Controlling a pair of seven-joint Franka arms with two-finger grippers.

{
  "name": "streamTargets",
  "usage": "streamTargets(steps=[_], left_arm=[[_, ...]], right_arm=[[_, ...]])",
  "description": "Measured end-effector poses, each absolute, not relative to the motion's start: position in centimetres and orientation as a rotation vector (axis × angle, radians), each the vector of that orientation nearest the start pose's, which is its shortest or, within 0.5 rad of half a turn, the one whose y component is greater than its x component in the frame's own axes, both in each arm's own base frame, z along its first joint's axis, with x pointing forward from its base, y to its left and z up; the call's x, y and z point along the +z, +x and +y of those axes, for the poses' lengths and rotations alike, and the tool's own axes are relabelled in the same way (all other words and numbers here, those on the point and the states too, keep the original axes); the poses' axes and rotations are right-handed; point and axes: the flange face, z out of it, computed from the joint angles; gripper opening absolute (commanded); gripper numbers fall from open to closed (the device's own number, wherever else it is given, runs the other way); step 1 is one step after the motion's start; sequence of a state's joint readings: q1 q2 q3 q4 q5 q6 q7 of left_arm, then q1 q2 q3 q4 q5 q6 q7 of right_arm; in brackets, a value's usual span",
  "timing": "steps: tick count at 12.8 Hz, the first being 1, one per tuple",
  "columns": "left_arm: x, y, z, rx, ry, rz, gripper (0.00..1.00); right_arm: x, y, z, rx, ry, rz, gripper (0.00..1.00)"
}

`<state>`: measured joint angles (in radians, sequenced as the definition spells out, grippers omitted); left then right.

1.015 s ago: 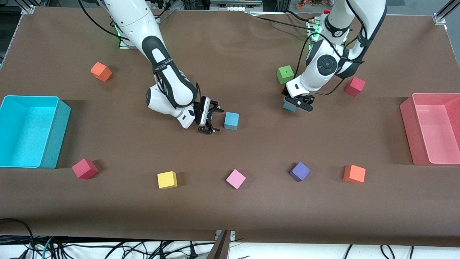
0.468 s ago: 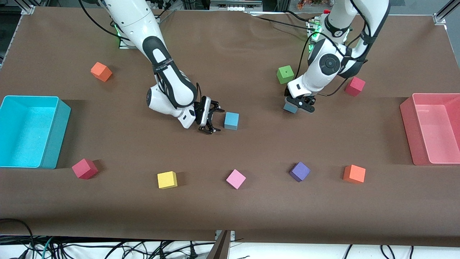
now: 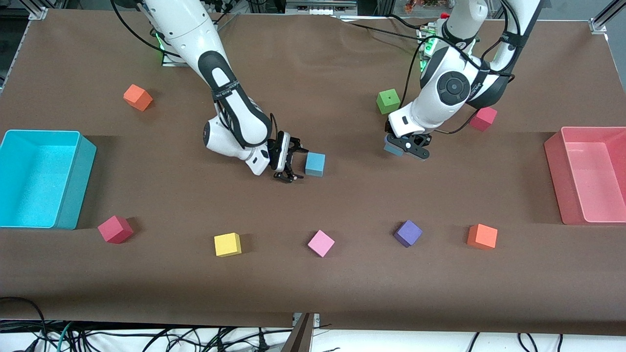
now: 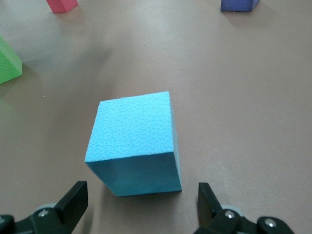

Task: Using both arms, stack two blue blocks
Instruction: 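Lift the cube with the left gripper and carry it over the held cube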

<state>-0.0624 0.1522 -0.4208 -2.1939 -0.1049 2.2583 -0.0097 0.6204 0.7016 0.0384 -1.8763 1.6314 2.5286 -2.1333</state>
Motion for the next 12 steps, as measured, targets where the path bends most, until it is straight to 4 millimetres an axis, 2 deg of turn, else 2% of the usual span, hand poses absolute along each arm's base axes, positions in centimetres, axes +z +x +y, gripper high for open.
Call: streamTargets(steps=[3, 6, 12], left_arm=[[33.2, 47.6, -31.2, 0.170, -3.227, 0.577, 0.18], [33.2, 47.7, -36.5, 0.188, -3.279, 0.466, 0.18], [31.9, 51.6, -40.7, 0.246, -3.375, 0.059, 0.18]], right_arm=[[12.4, 49.3, 36.8, -0.686, -1.884, -1.475, 1.00], [12.4, 49.3, 36.8, -0.687, -1.883, -1.476, 1.00], [12.4, 49.4, 36.8, -0.690, -1.881, -1.478, 1.00]])
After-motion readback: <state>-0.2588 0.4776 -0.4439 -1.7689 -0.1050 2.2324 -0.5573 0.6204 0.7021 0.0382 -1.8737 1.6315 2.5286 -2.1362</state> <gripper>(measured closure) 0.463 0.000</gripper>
